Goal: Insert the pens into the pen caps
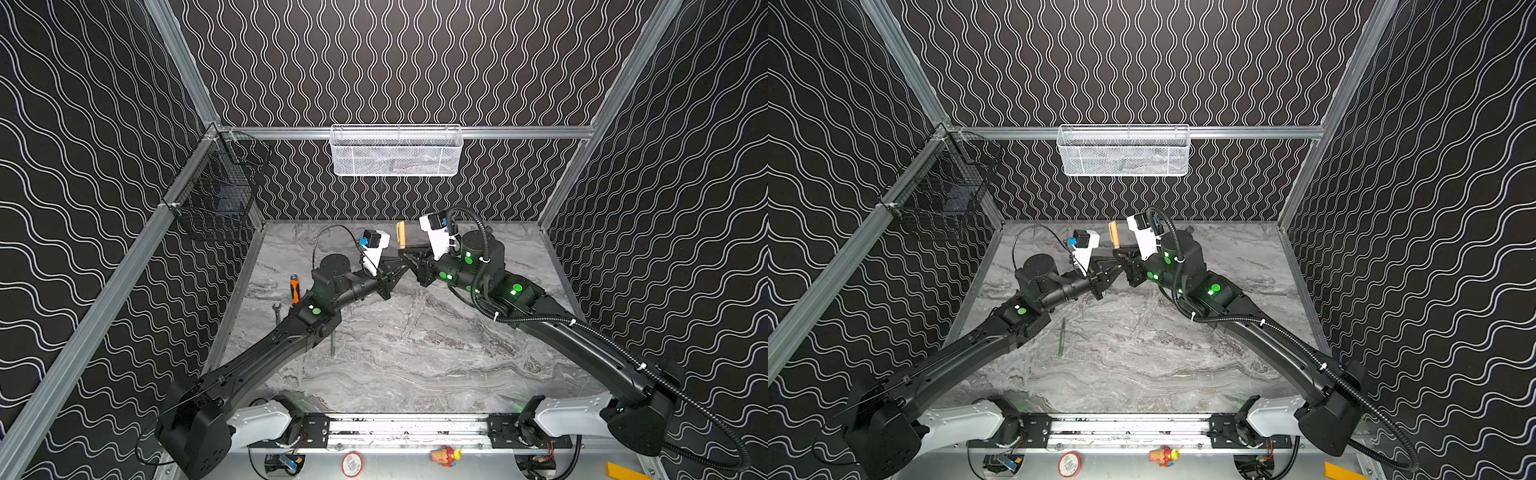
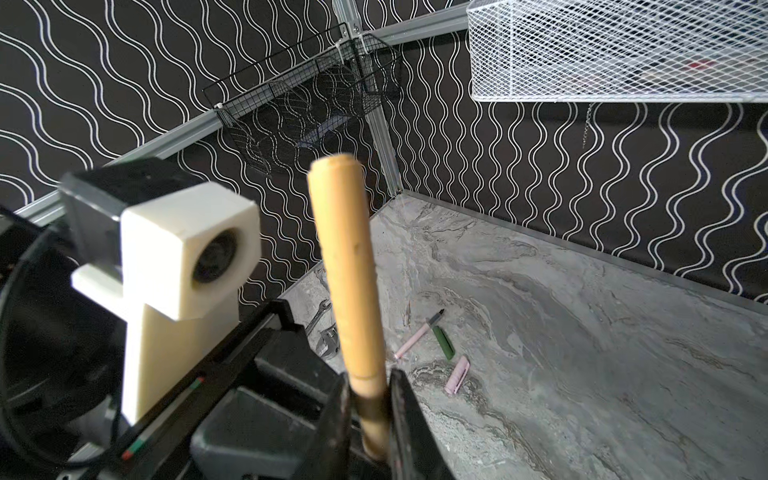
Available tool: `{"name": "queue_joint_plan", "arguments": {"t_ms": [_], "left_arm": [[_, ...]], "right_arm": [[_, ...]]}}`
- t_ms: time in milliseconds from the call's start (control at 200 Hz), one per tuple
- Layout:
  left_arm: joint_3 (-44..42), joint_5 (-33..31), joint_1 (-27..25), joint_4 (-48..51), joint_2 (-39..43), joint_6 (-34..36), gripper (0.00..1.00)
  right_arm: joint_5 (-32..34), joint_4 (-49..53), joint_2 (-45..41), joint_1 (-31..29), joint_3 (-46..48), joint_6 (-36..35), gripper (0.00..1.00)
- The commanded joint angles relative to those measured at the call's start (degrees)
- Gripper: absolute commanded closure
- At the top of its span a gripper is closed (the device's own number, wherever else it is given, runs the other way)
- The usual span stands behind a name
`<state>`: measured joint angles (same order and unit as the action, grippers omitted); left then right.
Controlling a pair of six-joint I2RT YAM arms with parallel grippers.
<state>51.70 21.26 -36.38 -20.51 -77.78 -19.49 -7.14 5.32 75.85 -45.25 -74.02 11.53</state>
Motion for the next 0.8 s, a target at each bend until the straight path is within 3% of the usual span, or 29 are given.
{"name": "queue_joint_plan", "arguments": {"t_ms": [0,310,390,656,736,796], "left_arm": [[0.0,0.89,0.04,-1.82,-0.47,-0.23,1.0],[-0.09,1.07,0.0,-2.1,-0.53,-0.23,1.0],[-0.04,0.98,0.04,-2.07,-0.5,-0.24,1.0],[0.3,1.29,0.05,-1.66,-0.82,-0.67,1.0],[0.35,0.82,0.03,-1.11,-0.6,-0.82,0.83],[0.42,0.39,0.01,-0.84,-0.34,-0.74,0.63]], "right_arm": [[-2.68,-2.83,-0.1,-0.18,0.37,0.93,0.84],[-1.83,-2.73,0.86,-0.14,0.28,0.81,0.74],[-1.31,-3.33,0.37,-0.18,0.47,0.85,0.85],[-1.93,-4.91,-0.91,-0.18,1.57,0.99,0.91],[-1.41,-5.57,-1.37,-0.18,1.9,1.4,0.91],[-0.83,-5.7,-1.54,-0.14,1.69,1.48,0.91]]}}
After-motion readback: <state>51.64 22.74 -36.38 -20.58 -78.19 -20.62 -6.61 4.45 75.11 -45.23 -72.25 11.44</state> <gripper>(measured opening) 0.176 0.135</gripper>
